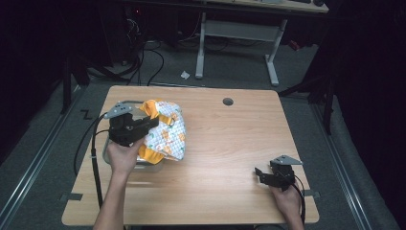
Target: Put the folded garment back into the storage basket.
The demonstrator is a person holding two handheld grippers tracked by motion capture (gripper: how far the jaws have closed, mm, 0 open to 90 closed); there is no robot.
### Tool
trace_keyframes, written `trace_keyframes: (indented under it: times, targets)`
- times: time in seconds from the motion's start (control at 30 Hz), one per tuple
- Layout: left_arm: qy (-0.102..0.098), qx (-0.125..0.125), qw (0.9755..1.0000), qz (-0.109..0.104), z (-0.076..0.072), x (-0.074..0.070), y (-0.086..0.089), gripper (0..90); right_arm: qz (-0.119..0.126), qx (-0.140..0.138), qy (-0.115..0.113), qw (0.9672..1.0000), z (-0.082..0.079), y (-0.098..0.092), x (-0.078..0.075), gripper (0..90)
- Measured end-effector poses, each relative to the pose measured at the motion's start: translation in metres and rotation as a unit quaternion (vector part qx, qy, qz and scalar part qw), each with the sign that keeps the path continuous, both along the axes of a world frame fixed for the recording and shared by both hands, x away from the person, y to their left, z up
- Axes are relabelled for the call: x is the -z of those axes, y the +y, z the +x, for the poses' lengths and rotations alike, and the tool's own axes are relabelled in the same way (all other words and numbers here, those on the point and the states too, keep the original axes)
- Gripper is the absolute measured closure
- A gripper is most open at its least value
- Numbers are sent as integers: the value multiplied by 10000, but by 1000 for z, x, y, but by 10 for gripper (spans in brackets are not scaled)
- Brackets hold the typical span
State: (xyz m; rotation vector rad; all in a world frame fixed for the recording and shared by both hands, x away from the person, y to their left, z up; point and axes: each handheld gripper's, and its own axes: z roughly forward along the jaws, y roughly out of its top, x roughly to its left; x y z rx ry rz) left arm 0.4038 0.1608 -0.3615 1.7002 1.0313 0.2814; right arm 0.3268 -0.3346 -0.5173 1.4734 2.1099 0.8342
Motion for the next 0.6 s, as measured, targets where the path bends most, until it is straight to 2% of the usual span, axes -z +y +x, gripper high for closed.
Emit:
trace_keyframes:
  times: [0.23, 0.6]
  targets:
    - [27, -103, 9999, -94, 1, -2, 14, 779, -1, 1, -1, 10000, 0, 0, 0, 273]
    - [4, -250, 9997, 51, 5, -7, 26, 778, -1, 6, -1, 10000, 0, 0, 0, 274]
